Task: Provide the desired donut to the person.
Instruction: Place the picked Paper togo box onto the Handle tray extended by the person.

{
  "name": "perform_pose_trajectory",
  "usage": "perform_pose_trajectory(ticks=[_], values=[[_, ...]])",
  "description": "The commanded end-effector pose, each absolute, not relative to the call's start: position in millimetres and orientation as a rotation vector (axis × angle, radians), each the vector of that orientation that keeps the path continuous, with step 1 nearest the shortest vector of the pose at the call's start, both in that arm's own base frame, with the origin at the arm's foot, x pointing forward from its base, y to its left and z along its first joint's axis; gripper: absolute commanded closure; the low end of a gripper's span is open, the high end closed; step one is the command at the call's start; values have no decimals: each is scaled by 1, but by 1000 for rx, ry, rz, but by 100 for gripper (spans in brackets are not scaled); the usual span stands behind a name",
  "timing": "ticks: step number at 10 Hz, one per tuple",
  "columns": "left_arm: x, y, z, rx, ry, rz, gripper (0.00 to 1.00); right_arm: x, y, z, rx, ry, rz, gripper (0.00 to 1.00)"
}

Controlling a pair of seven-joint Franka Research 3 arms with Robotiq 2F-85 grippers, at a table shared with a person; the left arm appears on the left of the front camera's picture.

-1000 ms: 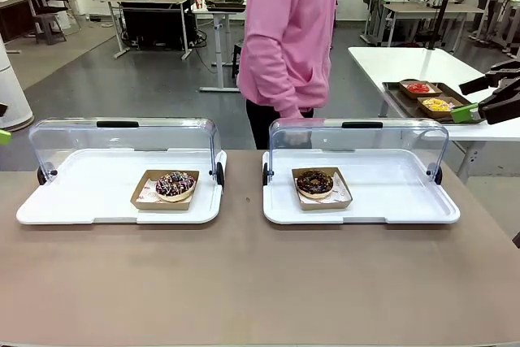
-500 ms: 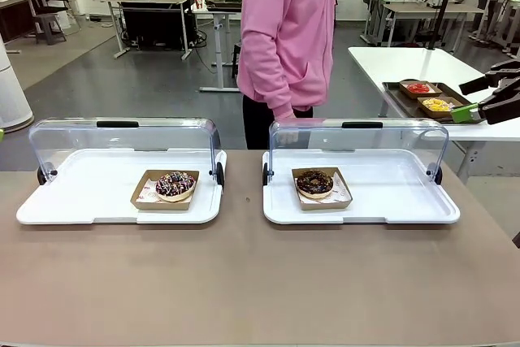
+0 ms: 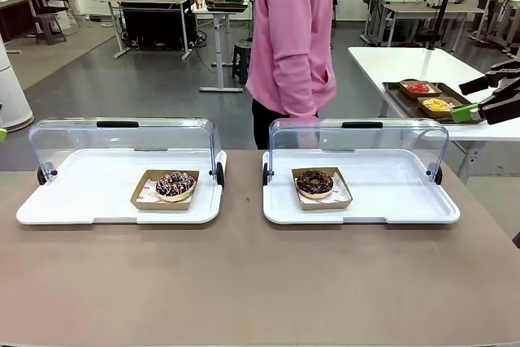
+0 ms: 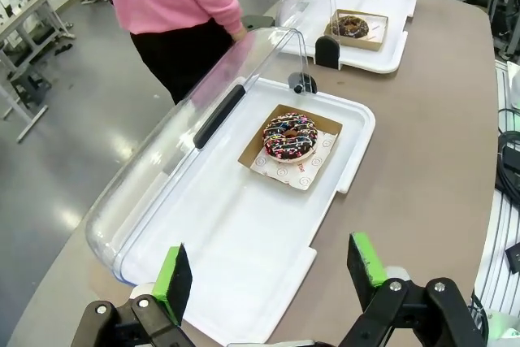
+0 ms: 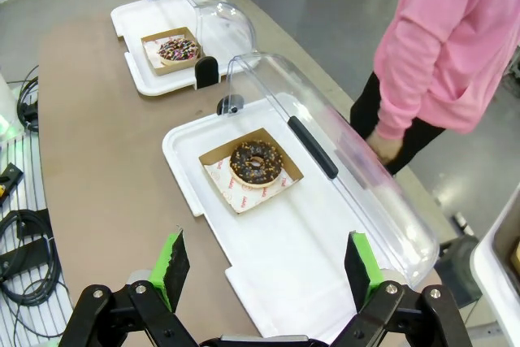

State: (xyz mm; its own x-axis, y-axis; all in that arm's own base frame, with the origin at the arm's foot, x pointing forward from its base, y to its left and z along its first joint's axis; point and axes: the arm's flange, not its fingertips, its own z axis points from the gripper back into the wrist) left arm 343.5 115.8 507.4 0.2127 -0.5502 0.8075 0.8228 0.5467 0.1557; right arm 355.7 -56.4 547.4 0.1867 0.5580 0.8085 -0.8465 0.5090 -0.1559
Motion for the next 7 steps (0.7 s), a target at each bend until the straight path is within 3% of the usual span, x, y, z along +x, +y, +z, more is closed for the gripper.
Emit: perform_pose_trajectory(ticks=[1,7], values=[[341,117,506,-342,-959,-973,0,356,-56,546,370,-951,1021,0],[341,117,506,-342,-959,-973,0,356,-56,546,370,-951,1021,0]])
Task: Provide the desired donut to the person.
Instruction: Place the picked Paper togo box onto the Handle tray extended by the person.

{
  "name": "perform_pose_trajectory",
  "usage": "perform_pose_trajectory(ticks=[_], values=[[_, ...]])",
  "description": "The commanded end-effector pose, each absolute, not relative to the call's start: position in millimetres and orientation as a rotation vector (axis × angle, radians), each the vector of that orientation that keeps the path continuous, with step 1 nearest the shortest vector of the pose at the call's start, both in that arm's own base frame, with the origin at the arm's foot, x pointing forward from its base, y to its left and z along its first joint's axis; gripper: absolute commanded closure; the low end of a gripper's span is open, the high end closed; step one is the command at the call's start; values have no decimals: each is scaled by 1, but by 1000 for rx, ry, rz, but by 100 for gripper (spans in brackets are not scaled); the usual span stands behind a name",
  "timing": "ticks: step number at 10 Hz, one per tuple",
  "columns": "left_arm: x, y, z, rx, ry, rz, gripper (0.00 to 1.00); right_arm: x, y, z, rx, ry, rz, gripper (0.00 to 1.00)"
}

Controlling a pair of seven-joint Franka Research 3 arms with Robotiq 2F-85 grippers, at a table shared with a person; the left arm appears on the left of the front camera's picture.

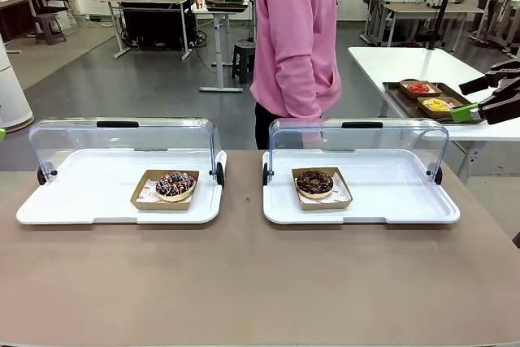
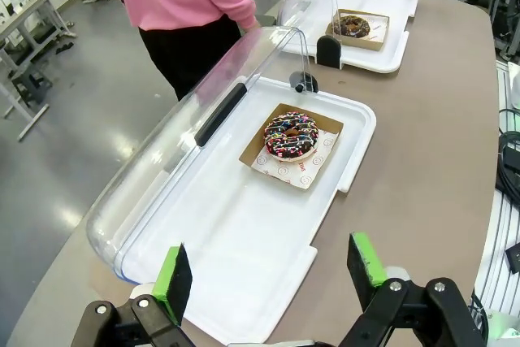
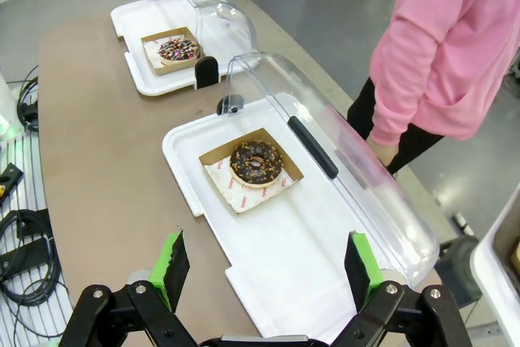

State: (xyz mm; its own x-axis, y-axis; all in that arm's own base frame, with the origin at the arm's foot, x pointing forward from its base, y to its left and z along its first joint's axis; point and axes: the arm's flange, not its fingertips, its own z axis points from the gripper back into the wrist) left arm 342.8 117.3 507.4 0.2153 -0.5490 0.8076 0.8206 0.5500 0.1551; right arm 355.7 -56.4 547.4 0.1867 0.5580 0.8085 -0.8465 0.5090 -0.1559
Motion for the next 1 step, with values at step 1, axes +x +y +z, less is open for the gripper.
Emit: perform_pose_trajectory(ticks=[1], values=[[341,117,506,-342,-959,-973,0,356,-56,546,370,-951,1021,0]])
